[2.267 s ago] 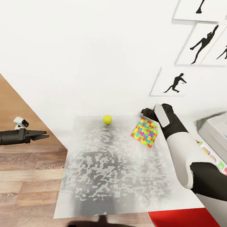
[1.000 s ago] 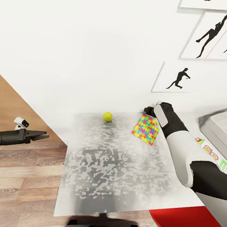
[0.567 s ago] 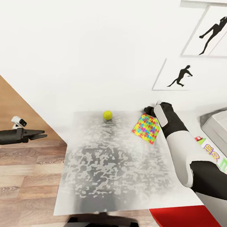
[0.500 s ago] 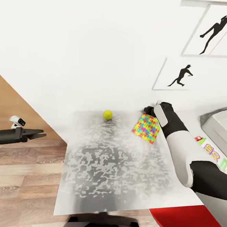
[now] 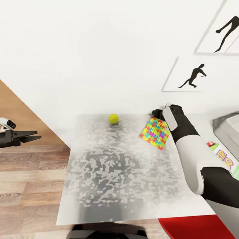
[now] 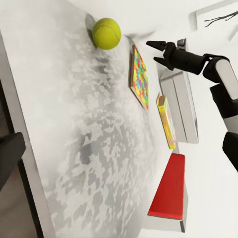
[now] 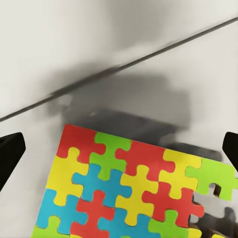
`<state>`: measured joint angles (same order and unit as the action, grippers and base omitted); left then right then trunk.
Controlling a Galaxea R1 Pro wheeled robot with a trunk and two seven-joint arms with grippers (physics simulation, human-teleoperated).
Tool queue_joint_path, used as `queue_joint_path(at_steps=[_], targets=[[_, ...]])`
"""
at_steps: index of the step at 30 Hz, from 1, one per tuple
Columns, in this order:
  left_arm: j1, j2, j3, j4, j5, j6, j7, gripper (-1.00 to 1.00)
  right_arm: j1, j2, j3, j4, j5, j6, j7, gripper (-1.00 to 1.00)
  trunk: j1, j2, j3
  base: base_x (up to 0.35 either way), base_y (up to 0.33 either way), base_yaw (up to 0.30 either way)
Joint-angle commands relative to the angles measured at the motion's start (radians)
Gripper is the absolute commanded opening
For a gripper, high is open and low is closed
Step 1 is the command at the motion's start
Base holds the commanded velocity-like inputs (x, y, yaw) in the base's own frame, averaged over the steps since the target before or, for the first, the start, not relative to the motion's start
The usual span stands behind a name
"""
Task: Put all the toys in the child's room - the three board games (two on the bed and one on the table), the two jigsaw puzzles on the table, and the tennis ball on the table - inside the toy box on the table in the child's room.
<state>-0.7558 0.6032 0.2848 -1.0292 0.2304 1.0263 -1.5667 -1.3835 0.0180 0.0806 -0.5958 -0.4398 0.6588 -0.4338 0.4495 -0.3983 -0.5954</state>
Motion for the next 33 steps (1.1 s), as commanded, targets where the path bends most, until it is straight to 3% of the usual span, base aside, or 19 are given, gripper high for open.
queue_joint_path(at_steps=[1, 33], targets=[[0.000, 0.001, 0.000, 0.000, 0.000, 0.011, -0.004, 1.00, -0.002, -0.001, 0.005, -0.001, -0.011, 0.002, -0.010, 1.00, 0.000, -0.002, -0.003, 0.000, 0.000, 0.000], [0.000, 0.003, 0.001, 0.000, 0.000, 0.011, -0.004, 1.00, -0.026, 0.002, 0.008, 0.001, -0.010, 0.002, -0.008, 1.00, 0.000, -0.002, -0.008, 0.000, 0.000, 0.000]])
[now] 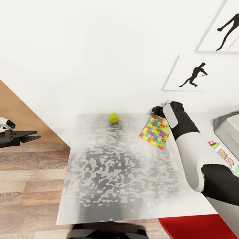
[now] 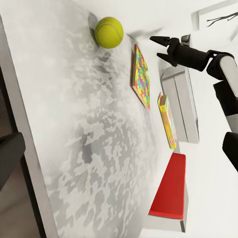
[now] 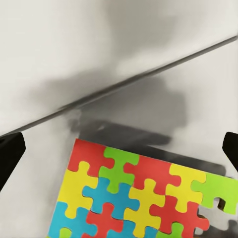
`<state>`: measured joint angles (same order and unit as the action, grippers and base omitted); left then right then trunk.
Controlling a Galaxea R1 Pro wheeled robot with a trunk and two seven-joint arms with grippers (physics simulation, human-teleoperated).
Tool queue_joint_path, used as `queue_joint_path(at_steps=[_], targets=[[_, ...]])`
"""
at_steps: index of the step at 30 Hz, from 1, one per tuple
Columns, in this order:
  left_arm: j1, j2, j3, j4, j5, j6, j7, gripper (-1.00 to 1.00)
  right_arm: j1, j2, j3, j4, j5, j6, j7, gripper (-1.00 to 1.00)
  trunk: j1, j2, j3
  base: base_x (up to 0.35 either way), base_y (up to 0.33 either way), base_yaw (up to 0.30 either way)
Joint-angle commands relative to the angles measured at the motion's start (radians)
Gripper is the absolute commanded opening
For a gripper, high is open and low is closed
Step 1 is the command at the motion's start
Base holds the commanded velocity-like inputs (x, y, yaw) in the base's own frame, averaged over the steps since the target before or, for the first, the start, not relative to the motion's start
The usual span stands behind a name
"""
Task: Put all the toys in the child's room - the three board games (two on the bed and one on the table), the two jigsaw puzzles on the table, and the tennis ball on the table - inside the toy box on the table in the child's room.
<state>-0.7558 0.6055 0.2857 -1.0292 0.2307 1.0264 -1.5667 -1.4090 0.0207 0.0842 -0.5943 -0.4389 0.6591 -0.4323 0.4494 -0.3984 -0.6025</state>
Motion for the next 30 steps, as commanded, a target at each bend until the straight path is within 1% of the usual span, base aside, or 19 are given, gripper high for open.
queue_joint_path(at_steps=[1, 7, 30], targets=[[0.000, 0.000, 0.000, 0.000, -0.001, 0.011, -0.004, 1.00, -0.001, -0.001, 0.005, -0.001, -0.011, 0.002, -0.010, 1.00, 0.001, -0.002, -0.002, 0.000, 0.000, 0.000], [0.000, 0.002, 0.001, 0.000, -0.001, 0.011, -0.004, 1.00, -0.001, -0.001, 0.005, -0.001, -0.011, 0.002, -0.010, 1.00, 0.001, -0.002, -0.008, 0.000, 0.000, 0.000], [0.000, 0.002, 0.001, 0.000, -0.002, 0.010, -0.004, 1.00, -0.001, -0.001, 0.005, -0.001, -0.011, 0.001, -0.010, 1.00, 0.001, -0.002, -0.045, 0.000, 0.000, 0.000]])
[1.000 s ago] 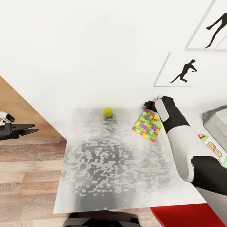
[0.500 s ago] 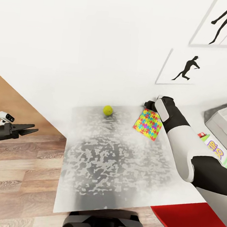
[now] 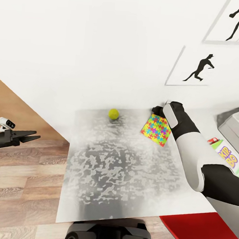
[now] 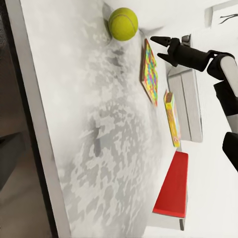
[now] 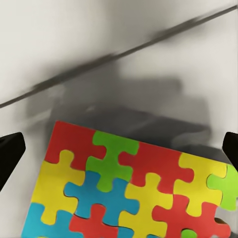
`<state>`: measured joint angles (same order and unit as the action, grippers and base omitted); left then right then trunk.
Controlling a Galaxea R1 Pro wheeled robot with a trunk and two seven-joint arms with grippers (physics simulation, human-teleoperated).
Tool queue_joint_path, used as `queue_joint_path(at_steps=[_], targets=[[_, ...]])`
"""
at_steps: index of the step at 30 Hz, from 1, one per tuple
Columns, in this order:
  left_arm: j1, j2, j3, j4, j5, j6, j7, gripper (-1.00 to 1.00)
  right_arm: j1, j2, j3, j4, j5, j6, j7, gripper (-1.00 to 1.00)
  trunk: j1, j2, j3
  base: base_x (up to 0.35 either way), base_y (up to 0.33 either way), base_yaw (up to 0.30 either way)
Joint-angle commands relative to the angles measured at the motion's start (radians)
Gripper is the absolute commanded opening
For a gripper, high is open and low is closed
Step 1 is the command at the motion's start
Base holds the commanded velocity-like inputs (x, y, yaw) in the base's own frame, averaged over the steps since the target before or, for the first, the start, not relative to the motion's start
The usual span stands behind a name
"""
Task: Put all the toys in the child's room - the three board games (two on the bed and one on the table), the two jigsaw puzzles on the table, and the tennis ball on the table - inside the toy box on the table in the child's room.
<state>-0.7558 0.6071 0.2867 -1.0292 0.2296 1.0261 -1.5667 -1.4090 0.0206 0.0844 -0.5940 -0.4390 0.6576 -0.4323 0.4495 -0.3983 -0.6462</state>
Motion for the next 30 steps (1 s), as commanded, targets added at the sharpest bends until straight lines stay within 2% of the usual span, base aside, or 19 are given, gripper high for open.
queue_joint_path(at_steps=[1, 21, 30], targets=[[0.000, 0.000, 0.000, 0.000, -0.001, 0.010, -0.004, 1.00, -0.001, -0.001, 0.005, -0.001, -0.010, 0.002, -0.010, 1.00, 0.000, -0.002, -0.003, 0.000, 0.000, 0.000], [0.000, 0.000, -0.001, 0.000, -0.001, 0.010, -0.004, 1.00, 0.000, -0.002, 0.005, -0.001, -0.010, 0.002, -0.010, 1.00, 0.000, -0.002, -0.008, 0.000, 0.000, 0.000], [0.000, 0.000, -0.002, 0.000, -0.001, 0.010, -0.004, 1.00, -0.001, -0.002, 0.005, -0.001, -0.010, 0.002, -0.010, 1.00, 0.000, -0.002, -0.019, 0.000, 0.000, 0.000]])
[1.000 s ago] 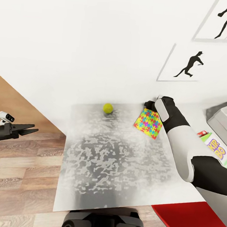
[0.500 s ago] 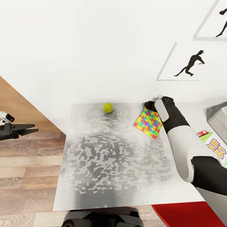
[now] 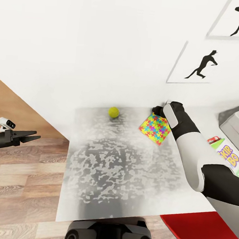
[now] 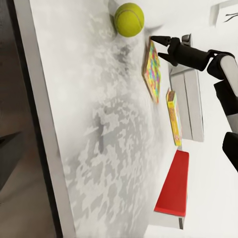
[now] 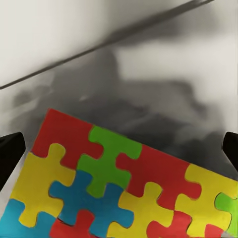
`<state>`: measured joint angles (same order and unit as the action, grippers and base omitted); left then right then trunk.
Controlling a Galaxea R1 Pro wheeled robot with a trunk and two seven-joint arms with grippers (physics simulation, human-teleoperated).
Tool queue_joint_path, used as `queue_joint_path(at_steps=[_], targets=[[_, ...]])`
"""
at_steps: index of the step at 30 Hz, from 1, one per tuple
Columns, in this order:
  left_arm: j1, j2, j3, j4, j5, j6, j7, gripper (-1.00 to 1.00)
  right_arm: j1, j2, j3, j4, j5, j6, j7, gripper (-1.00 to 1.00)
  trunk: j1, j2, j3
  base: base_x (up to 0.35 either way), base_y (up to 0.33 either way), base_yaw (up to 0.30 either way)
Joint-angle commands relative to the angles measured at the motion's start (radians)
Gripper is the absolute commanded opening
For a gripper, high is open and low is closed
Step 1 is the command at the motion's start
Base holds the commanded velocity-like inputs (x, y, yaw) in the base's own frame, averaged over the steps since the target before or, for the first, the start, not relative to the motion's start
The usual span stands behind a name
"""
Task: Put all the toys in the child's room - the three board games (two on the bed and one on the table), the two jigsaw puzzles on the table, and the tennis ball on the table - inside the toy box on the table in the child's room.
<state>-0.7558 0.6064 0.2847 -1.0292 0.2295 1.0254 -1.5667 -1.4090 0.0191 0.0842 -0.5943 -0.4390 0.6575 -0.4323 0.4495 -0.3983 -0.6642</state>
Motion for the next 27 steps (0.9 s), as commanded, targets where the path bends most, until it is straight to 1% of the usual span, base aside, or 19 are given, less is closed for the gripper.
queue_joint_path(at_steps=[1, 9, 17, 22, 27], targets=[[0.000, 0.000, 0.000, 0.000, -0.001, 0.011, -0.004, 1.00, -0.001, -0.001, 0.005, -0.001, -0.010, 0.002, -0.010, 1.00, 0.000, -0.002, -0.003, 0.000, 0.000, 0.000], [0.000, 0.001, 0.001, 0.000, -0.001, 0.010, -0.004, 1.00, 0.001, -0.001, 0.006, -0.001, -0.010, 0.002, -0.010, 1.00, 0.000, -0.002, -0.007, -0.005, 0.000, 0.000], [0.000, 0.000, -0.001, 0.000, -0.001, 0.010, -0.004, 1.00, 0.001, -0.002, 0.006, -0.001, -0.010, 0.002, -0.010, 1.00, 0.000, -0.002, -0.007, -0.072, 0.011, 0.000], [0.000, 0.001, -0.001, 0.000, -0.001, 0.010, -0.004, 1.00, 0.001, -0.002, 0.006, 0.000, -0.010, 0.002, -0.010, 1.00, 0.000, -0.002, -0.007, -0.155, 0.135, 0.000], [0.000, 0.000, -0.001, 0.000, -0.001, 0.010, -0.004, 1.00, 0.001, -0.002, 0.006, 0.000, -0.010, 0.002, -0.010, 1.00, 0.000, -0.002, -0.007, -0.160, 0.234, 0.000]])
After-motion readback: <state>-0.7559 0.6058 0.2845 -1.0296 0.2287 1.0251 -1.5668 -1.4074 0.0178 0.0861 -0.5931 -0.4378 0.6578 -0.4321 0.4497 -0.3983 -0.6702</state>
